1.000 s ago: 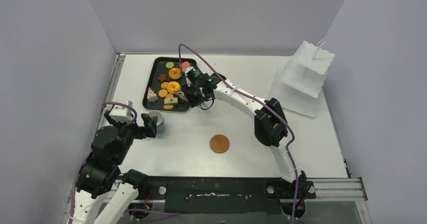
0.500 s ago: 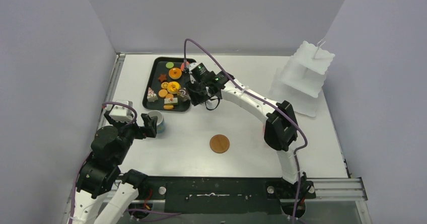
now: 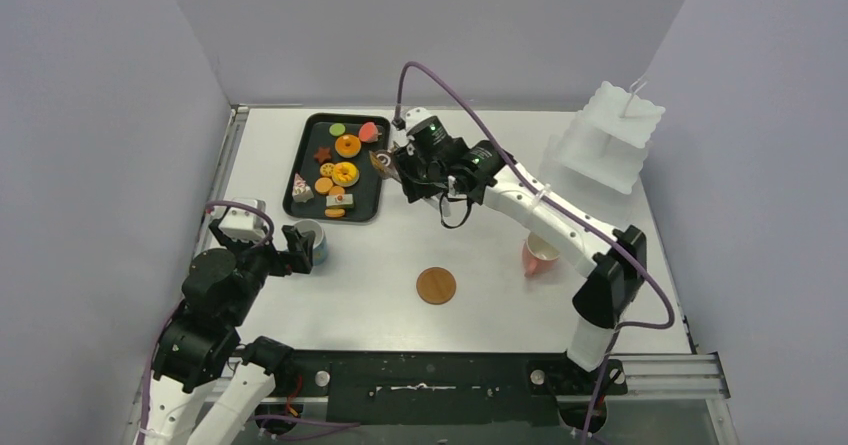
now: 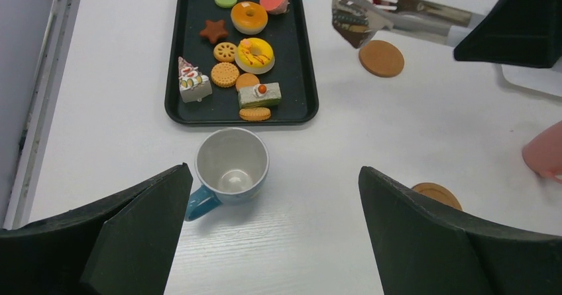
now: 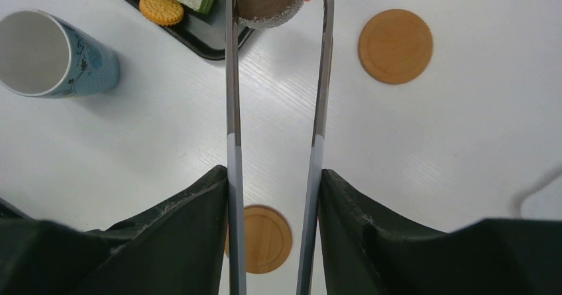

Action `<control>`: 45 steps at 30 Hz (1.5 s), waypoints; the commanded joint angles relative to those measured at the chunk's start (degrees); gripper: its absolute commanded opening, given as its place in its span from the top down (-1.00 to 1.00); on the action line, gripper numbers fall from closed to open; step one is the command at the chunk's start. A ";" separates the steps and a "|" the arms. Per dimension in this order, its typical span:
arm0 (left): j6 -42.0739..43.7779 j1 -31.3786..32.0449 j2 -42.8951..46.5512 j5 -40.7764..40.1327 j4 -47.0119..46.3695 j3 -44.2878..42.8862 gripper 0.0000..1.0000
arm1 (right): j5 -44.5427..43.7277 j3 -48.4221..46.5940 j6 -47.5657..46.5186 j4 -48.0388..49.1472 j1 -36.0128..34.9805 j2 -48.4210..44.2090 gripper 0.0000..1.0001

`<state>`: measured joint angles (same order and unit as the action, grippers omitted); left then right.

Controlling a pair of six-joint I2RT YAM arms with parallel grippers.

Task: Serve the afternoon tea
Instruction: Pick up the desert from the tray, then place the desert on the desert table.

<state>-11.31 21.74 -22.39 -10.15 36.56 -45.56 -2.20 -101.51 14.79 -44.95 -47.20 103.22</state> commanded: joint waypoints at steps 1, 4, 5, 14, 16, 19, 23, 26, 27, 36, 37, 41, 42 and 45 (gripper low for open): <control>0.72 -0.40 -0.55 1.76 -3.81 -0.07 -0.95 | -8.79 -0.39 -0.05 -0.78 1.06 -8.86 0.18; 0.82 -0.38 -0.42 2.20 -3.93 0.03 -0.95 | -12.57 -1.23 -0.11 -4.01 2.53 -11.79 0.18; 0.83 -0.38 -0.38 2.30 -3.95 0.08 -0.95 | -13.44 -1.43 -0.17 -4.81 3.03 -12.59 0.17; 0.94 -0.38 0.15 2.66 -4.12 0.30 -0.95 | -23.61 -4.51 -0.20 -12.13 8.87 -17.71 0.16; 0.94 -0.38 0.21 2.68 -4.12 0.30 -0.95 | -25.15 -4.92 -0.90 -12.55 10.30 -18.74 0.16; 0.95 -0.38 0.16 2.68 -4.28 0.30 -0.95 | -27.27 -6.69 -1.84 -13.49 13.13 -19.28 0.16; 1.03 -0.38 0.14 2.77 -4.28 0.30 -0.95 | -29.93 -8.83 -2.81 -13.92 16.89 -19.32 0.16; 1.03 -0.38 0.16 2.68 -4.17 0.30 -0.95 | -30.23 -10.09 -3.33 -13.66 19.77 -19.53 0.16; 1.01 -0.38 0.17 2.68 -4.15 0.30 -0.95 | -30.23 -10.37 -3.39 -13.33 20.76 -19.55 0.16; 1.05 -0.38 0.24 2.68 -4.29 0.30 -0.95 | -29.34 -11.14 -3.36 -10.90 29.74 -18.46 0.15; 1.03 -0.38 0.24 2.68 -4.29 0.30 -0.95 | -28.93 -10.97 -3.29 -10.45 30.39 -18.35 0.15; 1.03 -0.38 0.29 2.68 -4.28 0.30 -0.95 | -27.99 -10.48 -3.03 -9.28 32.17 -17.37 0.15; 1.03 -0.38 0.28 2.64 -4.30 0.30 -0.95 | -28.22 -10.30 -2.90 -9.12 32.57 -17.11 0.16; 1.07 -0.38 0.38 2.59 -4.25 0.30 -0.95 | -28.64 -9.81 -2.75 -8.75 33.53 -16.53 0.15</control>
<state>-11.29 21.63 -22.55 -8.29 36.18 -44.93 -29.56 -110.56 12.47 -58.63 -14.57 86.65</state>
